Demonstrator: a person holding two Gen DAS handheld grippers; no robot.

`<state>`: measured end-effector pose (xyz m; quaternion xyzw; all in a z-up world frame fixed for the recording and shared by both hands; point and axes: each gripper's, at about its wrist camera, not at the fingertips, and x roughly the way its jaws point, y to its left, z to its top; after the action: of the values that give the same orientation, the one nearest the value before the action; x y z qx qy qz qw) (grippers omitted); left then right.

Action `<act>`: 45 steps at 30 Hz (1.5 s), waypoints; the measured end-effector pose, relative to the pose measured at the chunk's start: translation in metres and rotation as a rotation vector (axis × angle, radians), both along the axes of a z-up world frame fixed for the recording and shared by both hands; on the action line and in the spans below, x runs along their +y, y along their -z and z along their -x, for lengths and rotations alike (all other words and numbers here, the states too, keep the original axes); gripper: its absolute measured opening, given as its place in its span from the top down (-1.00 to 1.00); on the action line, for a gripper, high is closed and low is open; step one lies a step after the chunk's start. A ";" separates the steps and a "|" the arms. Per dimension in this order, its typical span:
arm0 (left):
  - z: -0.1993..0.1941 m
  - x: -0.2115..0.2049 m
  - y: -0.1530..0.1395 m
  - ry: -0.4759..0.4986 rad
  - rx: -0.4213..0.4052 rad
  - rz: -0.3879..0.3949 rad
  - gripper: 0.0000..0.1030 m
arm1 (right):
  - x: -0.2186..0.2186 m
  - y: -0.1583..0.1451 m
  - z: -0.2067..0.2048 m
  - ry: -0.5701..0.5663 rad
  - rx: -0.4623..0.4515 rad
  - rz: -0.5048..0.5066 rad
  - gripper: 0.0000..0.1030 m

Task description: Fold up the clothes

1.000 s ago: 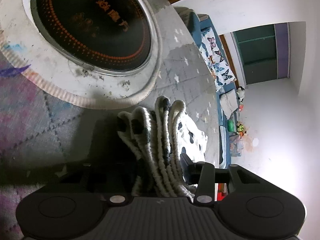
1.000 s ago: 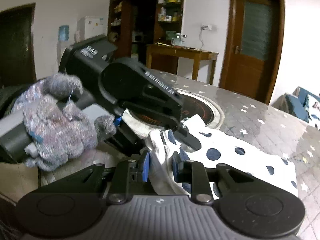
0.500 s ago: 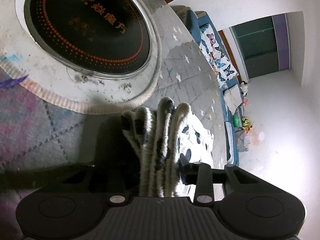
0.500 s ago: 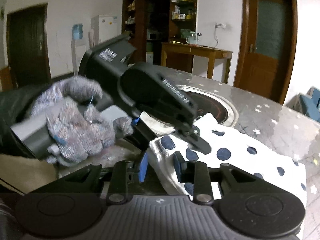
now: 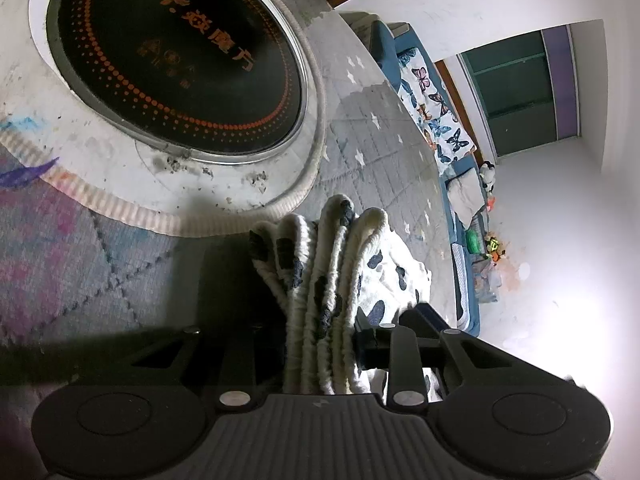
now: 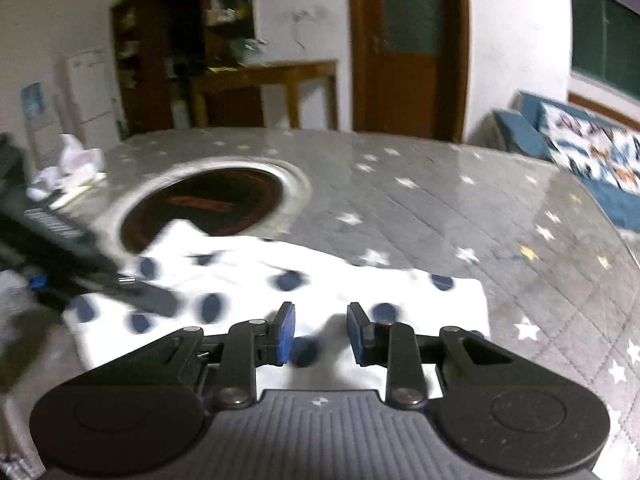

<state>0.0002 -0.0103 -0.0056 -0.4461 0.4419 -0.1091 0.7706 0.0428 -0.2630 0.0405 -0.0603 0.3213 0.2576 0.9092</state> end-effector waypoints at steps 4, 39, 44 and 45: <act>-0.001 0.000 0.000 0.003 -0.003 -0.006 0.40 | -0.018 0.012 -0.029 0.101 0.038 0.034 0.46; -0.025 -0.068 -0.049 0.184 -0.182 -0.503 0.39 | -0.099 0.005 0.005 0.343 -0.008 -0.169 0.91; -0.033 -0.085 -0.055 0.211 -0.213 -0.544 0.39 | -0.104 -0.003 0.000 0.358 -0.037 -0.153 0.92; -0.035 -0.088 -0.056 0.216 -0.216 -0.549 0.39 | -0.105 -0.004 -0.001 0.361 -0.043 -0.150 0.92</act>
<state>0.0349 -0.0980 0.0507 -0.1576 0.4151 -0.1135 0.8888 0.0441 -0.3678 0.0448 0.0605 0.2873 0.1122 0.9493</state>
